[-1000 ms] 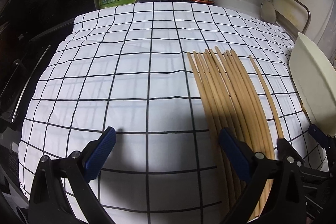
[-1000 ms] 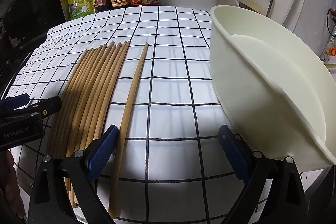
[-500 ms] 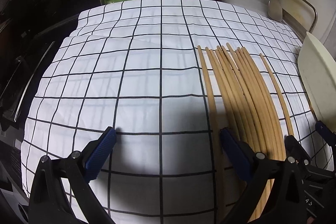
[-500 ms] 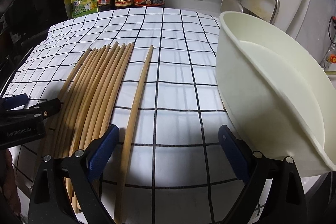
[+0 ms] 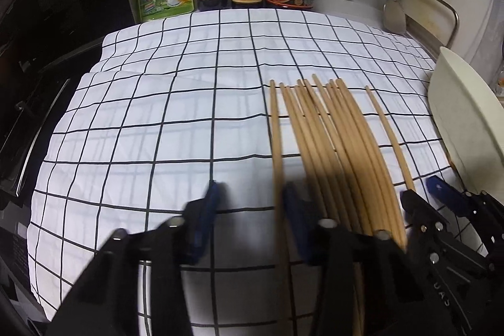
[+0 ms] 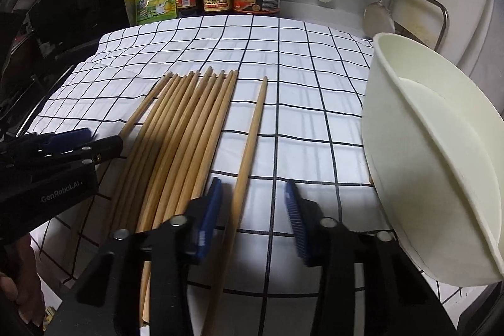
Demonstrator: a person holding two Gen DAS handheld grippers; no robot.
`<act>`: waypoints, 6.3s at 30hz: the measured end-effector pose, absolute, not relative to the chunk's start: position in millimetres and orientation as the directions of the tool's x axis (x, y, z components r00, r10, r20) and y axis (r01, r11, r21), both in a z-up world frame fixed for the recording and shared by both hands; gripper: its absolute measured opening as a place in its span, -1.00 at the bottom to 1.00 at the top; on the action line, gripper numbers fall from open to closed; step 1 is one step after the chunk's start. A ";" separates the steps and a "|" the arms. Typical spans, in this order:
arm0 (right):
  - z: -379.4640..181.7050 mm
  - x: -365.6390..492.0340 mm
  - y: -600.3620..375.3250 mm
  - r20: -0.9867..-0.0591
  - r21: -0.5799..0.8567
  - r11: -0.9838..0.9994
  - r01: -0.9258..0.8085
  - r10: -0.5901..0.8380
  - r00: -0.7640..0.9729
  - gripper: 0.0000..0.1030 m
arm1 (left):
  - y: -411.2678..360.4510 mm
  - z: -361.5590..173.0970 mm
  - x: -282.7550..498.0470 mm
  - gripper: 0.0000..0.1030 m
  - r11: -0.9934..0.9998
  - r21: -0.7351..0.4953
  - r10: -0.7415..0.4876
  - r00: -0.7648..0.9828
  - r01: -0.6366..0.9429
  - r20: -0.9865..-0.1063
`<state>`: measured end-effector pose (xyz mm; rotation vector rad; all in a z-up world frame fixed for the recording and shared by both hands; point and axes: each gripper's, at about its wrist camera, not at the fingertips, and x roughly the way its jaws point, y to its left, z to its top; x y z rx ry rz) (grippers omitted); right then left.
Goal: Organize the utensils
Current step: 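Close the left tool on one chopstick while the right tool grasps another, then carry both chopsticks over the white bowl and open both tools to drop them, then withdraw both open tools from the bowl back to the chopstick row, then close the left tool on a chopstick while the right tool grasps another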
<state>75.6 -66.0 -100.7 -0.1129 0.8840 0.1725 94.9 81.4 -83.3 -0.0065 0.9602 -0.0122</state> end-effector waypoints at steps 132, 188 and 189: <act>-35.6 23.2 -103.7 -0.689 0.203 0.962 -0.183 0.273 0.671 0.14 | 99.6 -22.6 67.2 0.81 0.999 -0.028 -0.003 0.644 -0.029 -0.765; -96.4 52.2 -94.0 -0.786 0.045 0.995 -0.091 0.092 0.611 0.14 | 81.0 -87.0 86.4 0.85 1.000 -0.010 -0.005 0.546 -0.007 -0.838; -96.4 52.4 -93.6 -0.786 0.045 0.995 -0.093 0.093 0.611 0.14 | 80.8 -87.2 86.3 0.85 1.000 -0.006 -0.001 0.546 -0.008 -0.838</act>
